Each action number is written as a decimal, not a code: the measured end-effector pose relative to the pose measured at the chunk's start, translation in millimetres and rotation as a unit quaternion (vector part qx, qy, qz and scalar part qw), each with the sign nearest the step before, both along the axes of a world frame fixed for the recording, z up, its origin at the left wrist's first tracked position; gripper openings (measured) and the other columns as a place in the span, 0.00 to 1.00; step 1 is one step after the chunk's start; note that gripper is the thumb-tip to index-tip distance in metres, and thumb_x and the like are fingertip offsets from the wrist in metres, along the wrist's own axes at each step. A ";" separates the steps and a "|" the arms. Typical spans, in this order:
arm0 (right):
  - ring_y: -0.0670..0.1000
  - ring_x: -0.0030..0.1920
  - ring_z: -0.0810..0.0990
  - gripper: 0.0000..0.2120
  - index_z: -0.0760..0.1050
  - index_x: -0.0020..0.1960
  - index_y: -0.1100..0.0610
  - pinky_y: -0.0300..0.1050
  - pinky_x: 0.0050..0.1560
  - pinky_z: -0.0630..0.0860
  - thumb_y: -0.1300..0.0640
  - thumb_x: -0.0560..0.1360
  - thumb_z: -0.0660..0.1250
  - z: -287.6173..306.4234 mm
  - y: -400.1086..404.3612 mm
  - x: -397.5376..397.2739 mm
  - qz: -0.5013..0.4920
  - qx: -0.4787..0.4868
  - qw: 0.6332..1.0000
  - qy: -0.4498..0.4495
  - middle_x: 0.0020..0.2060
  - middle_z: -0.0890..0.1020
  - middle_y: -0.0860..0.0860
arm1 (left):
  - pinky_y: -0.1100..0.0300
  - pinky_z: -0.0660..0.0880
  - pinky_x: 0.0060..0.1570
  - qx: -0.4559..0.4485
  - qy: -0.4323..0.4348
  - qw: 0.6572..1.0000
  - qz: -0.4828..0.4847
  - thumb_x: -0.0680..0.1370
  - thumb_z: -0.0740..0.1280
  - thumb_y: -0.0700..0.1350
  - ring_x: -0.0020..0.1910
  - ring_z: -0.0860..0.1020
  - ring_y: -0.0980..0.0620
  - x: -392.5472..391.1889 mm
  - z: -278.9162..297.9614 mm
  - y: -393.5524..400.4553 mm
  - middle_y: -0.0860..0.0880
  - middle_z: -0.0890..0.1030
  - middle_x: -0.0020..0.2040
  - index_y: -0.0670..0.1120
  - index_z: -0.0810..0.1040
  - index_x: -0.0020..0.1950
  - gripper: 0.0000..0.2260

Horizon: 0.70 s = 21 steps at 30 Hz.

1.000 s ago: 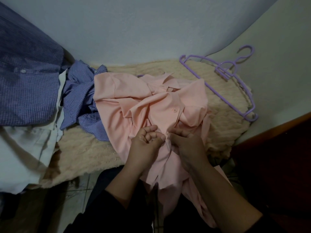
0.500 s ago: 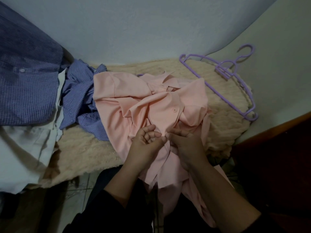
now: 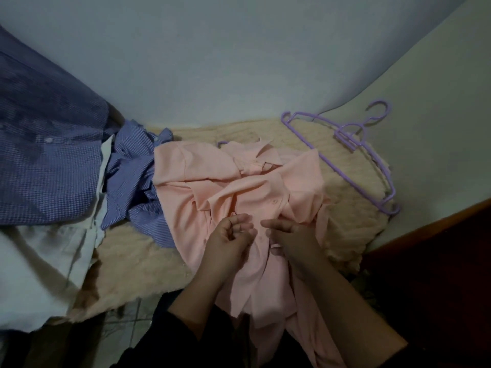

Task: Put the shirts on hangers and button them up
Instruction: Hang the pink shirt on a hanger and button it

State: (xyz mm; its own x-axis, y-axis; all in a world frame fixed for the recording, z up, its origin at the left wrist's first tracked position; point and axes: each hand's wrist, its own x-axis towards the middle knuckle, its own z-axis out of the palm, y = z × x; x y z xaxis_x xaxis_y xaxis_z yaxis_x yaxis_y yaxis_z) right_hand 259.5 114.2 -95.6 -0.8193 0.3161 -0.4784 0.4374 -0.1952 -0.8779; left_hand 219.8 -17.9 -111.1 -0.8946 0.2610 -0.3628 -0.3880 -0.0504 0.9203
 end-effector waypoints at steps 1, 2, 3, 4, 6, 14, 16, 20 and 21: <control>0.45 0.41 0.77 0.11 0.81 0.46 0.50 0.36 0.35 0.72 0.64 0.77 0.63 3.3 2.6 -4.1 -0.001 0.012 1.000 0.010 0.42 0.81 0.46 | 0.55 0.76 0.44 0.012 0.003 1.000 0.006 0.75 0.68 0.35 0.45 0.79 0.48 -4.7 5.8 1.9 0.41 0.81 0.52 0.45 0.78 0.56 0.11; 0.45 0.40 0.76 0.11 0.81 0.45 0.50 0.36 0.35 0.71 0.64 0.76 0.64 6.6 5.3 -10.0 -0.004 0.017 1.000 0.021 0.40 0.81 0.47 | 0.56 0.76 0.45 0.020 0.015 1.000 0.008 0.75 0.68 0.34 0.46 0.79 0.49 -10.6 12.1 4.4 0.41 0.82 0.52 0.44 0.78 0.56 0.11; 0.45 0.39 0.76 0.11 0.81 0.44 0.50 0.37 0.35 0.71 0.64 0.76 0.64 10.4 8.0 -17.6 -0.009 0.017 0.999 0.033 0.38 0.80 0.47 | 0.59 0.76 0.44 0.015 0.033 0.999 0.007 0.75 0.68 0.35 0.45 0.80 0.51 -18.2 18.7 7.4 0.42 0.82 0.50 0.43 0.77 0.57 0.11; 0.46 0.38 0.75 0.11 0.81 0.44 0.50 0.38 0.36 0.71 0.64 0.75 0.65 14.5 10.7 -26.0 -0.016 0.018 0.999 0.043 0.37 0.80 0.48 | 0.62 0.77 0.43 0.008 0.052 0.999 0.004 0.76 0.68 0.34 0.44 0.80 0.52 -25.9 25.7 10.9 0.43 0.82 0.48 0.43 0.77 0.57 0.11; 0.47 0.37 0.75 0.11 0.81 0.43 0.50 0.40 0.36 0.71 0.64 0.75 0.65 23.3 18.4 -47.0 -0.027 0.029 0.998 0.058 0.36 0.81 0.49 | 0.61 0.77 0.47 0.015 0.071 0.997 0.006 0.75 0.67 0.33 0.45 0.80 0.51 -45.8 38.8 18.2 0.44 0.82 0.46 0.42 0.76 0.58 0.12; 0.46 0.33 0.73 0.08 0.80 0.50 0.57 0.34 0.31 0.70 0.65 0.75 0.63 46.3 60.5 -149.4 -0.044 0.103 0.988 0.104 0.33 0.77 0.50 | 0.61 0.76 0.40 -0.067 0.199 0.978 0.012 0.77 0.66 0.35 0.36 0.78 0.60 -153.6 68.2 45.1 0.51 0.77 0.39 0.41 0.75 0.60 0.12; 0.44 0.33 0.72 0.08 0.80 0.49 0.55 0.34 0.32 0.69 0.64 0.75 0.64 40.5 71.6 -176.2 -0.041 0.152 0.982 0.105 0.32 0.76 0.46 | 0.55 0.75 0.44 -0.126 0.202 0.971 0.015 0.76 0.67 0.38 0.40 0.78 0.54 -183.7 59.6 53.1 0.53 0.78 0.40 0.43 0.75 0.58 0.11; 0.42 0.36 0.73 0.09 0.80 0.53 0.57 0.28 0.36 0.69 0.63 0.75 0.64 17.9 84.9 -221.4 0.016 0.238 0.968 0.080 0.40 0.80 0.49 | 0.62 0.70 0.49 -0.270 0.231 0.933 -0.059 0.77 0.67 0.46 0.51 0.78 0.50 -221.1 36.2 72.5 0.53 0.79 0.52 0.48 0.75 0.60 0.12; 0.43 0.40 0.76 0.10 0.80 0.54 0.58 0.29 0.42 0.72 0.63 0.75 0.65 11.7 86.9 -230.5 0.038 0.254 0.964 0.068 0.44 0.81 0.51 | 0.63 0.69 0.51 -0.323 0.246 0.909 -0.092 0.78 0.66 0.48 0.55 0.77 0.51 -227.3 30.6 76.4 0.53 0.79 0.57 0.48 0.74 0.63 0.14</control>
